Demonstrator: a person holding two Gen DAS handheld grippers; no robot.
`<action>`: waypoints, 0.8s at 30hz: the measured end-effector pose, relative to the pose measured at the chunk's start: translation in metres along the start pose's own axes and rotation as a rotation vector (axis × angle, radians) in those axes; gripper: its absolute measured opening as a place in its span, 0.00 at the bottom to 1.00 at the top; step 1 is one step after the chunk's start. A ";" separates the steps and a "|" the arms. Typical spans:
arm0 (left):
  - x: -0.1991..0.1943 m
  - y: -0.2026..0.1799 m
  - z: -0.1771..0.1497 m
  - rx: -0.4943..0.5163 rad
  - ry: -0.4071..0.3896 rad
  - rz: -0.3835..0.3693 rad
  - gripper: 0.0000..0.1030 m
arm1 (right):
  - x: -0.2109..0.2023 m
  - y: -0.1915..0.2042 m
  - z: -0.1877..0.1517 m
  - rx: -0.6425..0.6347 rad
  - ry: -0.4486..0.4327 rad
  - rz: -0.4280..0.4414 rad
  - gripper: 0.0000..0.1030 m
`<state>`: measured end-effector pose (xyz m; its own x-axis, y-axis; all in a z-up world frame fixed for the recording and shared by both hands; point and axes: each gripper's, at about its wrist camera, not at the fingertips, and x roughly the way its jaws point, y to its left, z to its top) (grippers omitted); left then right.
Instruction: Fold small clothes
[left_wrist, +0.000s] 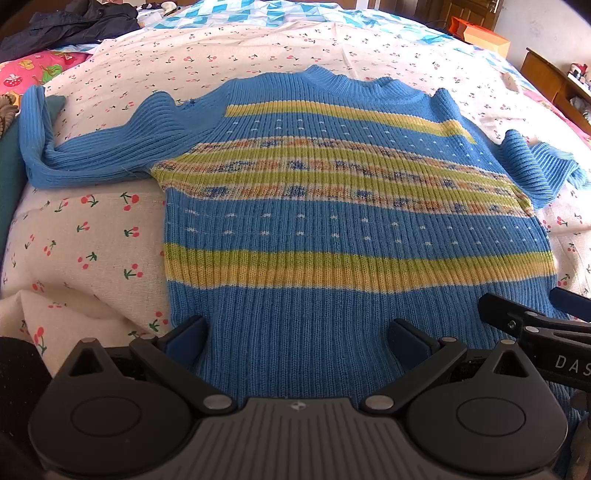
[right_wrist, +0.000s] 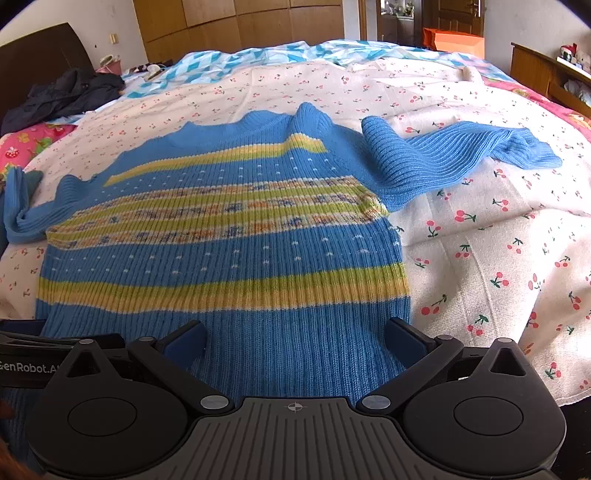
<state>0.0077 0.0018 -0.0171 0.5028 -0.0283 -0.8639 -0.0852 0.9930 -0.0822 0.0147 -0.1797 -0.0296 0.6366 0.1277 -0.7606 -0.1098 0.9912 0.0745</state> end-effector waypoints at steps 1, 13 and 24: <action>0.000 0.000 0.000 0.000 0.000 0.000 1.00 | 0.000 0.000 0.000 0.005 0.001 0.001 1.00; 0.000 0.000 0.000 -0.002 -0.001 0.000 1.00 | 0.002 -0.003 0.000 0.014 0.004 0.009 1.00; -0.010 -0.002 0.000 0.015 -0.040 0.001 1.00 | -0.014 -0.007 0.004 0.042 -0.068 0.020 1.00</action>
<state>0.0026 0.0005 -0.0083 0.5368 -0.0227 -0.8434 -0.0732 0.9946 -0.0734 0.0096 -0.1886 -0.0174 0.6853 0.1481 -0.7130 -0.0916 0.9889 0.1173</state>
